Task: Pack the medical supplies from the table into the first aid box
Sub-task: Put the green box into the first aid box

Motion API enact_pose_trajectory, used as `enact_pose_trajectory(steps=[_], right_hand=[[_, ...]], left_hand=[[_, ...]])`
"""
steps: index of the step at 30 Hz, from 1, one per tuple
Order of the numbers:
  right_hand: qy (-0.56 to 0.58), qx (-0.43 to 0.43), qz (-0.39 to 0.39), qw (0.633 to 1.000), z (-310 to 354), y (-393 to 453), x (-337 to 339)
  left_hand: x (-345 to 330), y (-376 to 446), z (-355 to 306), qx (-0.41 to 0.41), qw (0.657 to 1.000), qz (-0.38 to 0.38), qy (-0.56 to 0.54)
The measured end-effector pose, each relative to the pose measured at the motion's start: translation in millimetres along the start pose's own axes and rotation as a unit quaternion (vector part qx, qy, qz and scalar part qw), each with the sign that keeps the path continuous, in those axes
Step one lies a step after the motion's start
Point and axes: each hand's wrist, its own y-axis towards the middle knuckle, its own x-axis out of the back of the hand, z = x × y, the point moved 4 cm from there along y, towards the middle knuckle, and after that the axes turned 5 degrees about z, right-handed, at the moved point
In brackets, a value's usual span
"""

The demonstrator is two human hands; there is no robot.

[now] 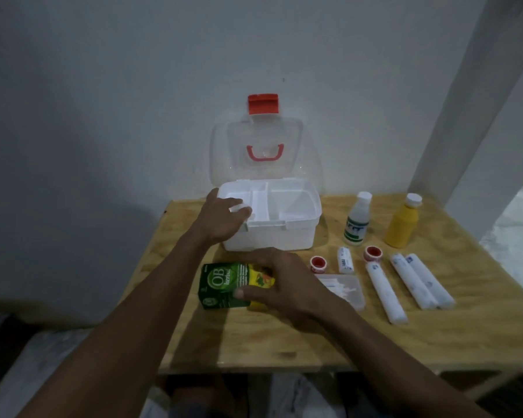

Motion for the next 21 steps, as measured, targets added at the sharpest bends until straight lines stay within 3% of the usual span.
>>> enact_pose_trajectory(steps=[13,18,21], right_hand=[[-0.100,0.010,0.017,0.995,-6,2,-9],[-0.104,-0.004,-0.002,0.995,14,-21,37],[-0.107,-0.016,-0.051,0.993,28,-22,87]], left_hand=[[0,-8,-1,-0.003,0.999,-0.017,-0.038],[1,-7,-1,-0.019,0.999,-0.028,-0.029],[1,-8,0,-0.046,0.998,-0.026,-0.034]])
